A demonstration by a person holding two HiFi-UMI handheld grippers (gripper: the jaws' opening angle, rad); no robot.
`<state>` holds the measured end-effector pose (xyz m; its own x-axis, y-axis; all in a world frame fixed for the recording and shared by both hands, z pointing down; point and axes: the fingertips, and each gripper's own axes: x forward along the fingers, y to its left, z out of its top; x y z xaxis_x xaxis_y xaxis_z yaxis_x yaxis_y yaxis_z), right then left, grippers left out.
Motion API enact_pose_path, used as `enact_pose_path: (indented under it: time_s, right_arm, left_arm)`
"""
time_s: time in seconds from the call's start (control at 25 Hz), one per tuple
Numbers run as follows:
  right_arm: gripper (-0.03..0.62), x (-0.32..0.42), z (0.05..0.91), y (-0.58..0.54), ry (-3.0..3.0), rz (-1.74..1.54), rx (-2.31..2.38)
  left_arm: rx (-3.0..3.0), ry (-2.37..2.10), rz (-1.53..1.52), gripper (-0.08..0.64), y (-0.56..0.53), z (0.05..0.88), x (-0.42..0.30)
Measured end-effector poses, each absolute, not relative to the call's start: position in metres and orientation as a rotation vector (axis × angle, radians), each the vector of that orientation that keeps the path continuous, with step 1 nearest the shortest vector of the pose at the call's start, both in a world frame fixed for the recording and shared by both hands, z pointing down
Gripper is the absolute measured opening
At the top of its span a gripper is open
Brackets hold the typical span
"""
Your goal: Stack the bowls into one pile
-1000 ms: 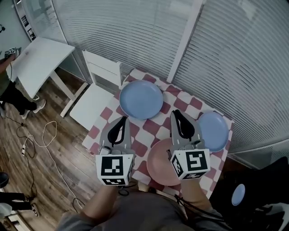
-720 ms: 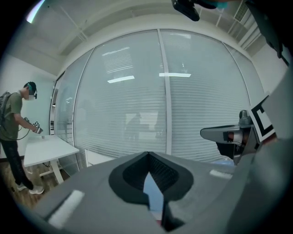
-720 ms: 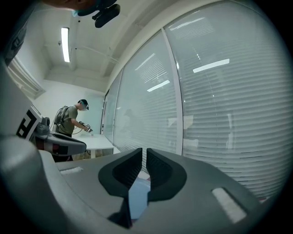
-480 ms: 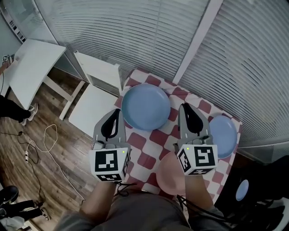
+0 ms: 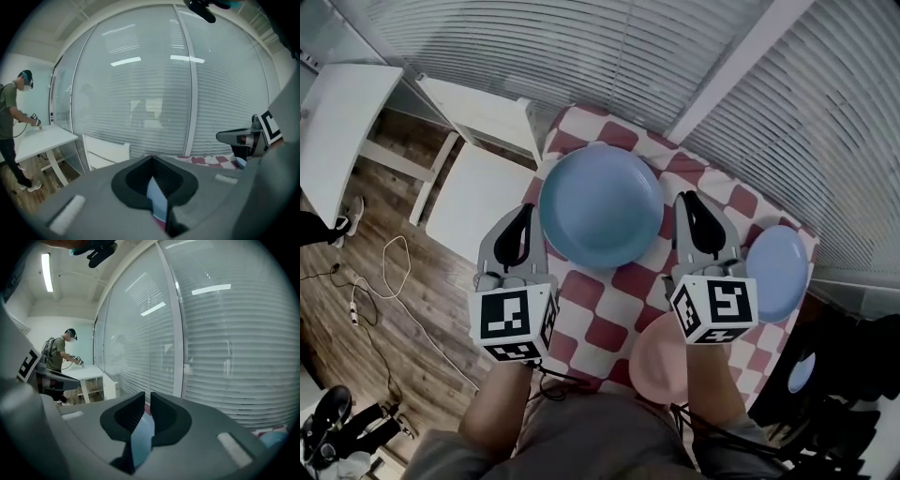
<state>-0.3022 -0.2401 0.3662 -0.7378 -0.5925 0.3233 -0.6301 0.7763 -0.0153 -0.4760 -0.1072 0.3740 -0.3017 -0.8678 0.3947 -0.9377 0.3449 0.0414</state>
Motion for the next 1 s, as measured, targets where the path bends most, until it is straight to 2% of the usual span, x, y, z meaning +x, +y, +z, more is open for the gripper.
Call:
enact_pose_path:
  time_s: [0.2,0.36,0.52,1.0]
  right_arm:
    - [0.083,-0.303,0.413,-0.252,-2.601,0.249,0.916]
    - [0.141,-0.304,0.454,-0.251,-2.546,0.346,0.882]
    - [0.163,-0.303,0.484,-0.249,-2.483,0.388,0.866]
    - [0.15,-0.299,0.527,-0.256,-2.379,0.412,0.876]
  left_arm:
    - [1.524,-2.221,0.313,0.002,-0.115,0.416,-0.485]
    - [1.449,-2.163,0.346,0.114,-0.111,0.452,-0.492]
    - [1.418,-2.12,0.353,0.121,-0.113,0.479,-0.492]
    - [1.36,-2.071,0.396,0.123,-0.124,0.522,-0.501]
